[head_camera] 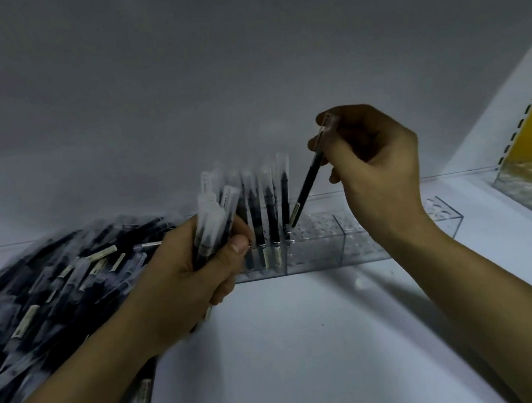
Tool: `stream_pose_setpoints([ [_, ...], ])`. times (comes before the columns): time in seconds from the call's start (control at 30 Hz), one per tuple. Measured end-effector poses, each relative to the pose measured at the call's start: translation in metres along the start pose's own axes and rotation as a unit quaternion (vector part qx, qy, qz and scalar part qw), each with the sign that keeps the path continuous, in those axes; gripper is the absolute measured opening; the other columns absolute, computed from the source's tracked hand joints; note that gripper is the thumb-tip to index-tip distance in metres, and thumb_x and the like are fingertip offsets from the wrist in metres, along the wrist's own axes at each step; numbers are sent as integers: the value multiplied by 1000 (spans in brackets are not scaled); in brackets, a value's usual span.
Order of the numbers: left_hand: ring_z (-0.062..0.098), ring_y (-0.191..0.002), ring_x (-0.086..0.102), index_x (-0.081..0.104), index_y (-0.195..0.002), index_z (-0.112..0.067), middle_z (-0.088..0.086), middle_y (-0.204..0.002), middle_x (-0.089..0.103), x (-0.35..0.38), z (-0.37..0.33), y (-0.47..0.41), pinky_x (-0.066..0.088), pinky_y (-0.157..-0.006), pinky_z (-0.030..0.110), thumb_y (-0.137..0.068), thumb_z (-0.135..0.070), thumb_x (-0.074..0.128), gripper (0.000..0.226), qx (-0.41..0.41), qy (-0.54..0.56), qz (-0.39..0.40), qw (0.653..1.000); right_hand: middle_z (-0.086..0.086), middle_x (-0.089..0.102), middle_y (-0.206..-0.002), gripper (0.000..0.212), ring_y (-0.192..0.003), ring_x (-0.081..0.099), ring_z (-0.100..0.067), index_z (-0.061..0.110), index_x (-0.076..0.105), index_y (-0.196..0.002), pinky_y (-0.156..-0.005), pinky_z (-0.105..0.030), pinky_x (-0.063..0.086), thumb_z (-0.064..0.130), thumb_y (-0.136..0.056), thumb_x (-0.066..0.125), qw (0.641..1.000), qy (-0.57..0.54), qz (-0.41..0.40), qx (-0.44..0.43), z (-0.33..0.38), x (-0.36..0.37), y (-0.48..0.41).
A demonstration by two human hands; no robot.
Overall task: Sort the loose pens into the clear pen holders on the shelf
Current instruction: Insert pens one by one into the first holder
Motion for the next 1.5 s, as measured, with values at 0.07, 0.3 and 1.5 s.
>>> stream_pose_setpoints([
  [0.07, 13, -48, 38, 59, -96, -7, -5, -54, 44, -1, -2, 0, 37, -48, 24, -89, -21, 52, 17, 8, 5, -1, 1000, 4, 76, -87, 12, -86, 73, -16, 16, 70, -106, -64, -34, 58, 10, -98, 63, 999, 28, 10, -24, 5, 2, 2],
  [0.3, 11, -49, 39, 63, -91, -16, -6, -56, 46, -2, 1, 0, 37, -48, 24, -89, -23, 54, 12, 3, 1, 3, 1000, 4, 69, -99, 28, -85, 69, -11, 17, 71, -122, -72, -33, 60, 17, -94, 66, 970, 175, 99, -136, 8, 25, 14],
  [1.5, 38, -89, 73, 67, -117, -29, 18, -103, 73, 6, 18, -5, 60, -82, 52, -94, -49, 56, 32, -36, 61, 81, 994, -8, 74, -81, 11, -55, 61, -19, 6, 67, -105, -46, -25, 43, 13, -97, 65, 978, -151, 92, 112, -5, 21, 10],
])
Point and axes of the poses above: each hand's wrist, its own y-axis away from the middle knuckle, its own x-axis out of the palm, z = x × y, the point moved 8 cm from there along -y, towards the middle knuckle
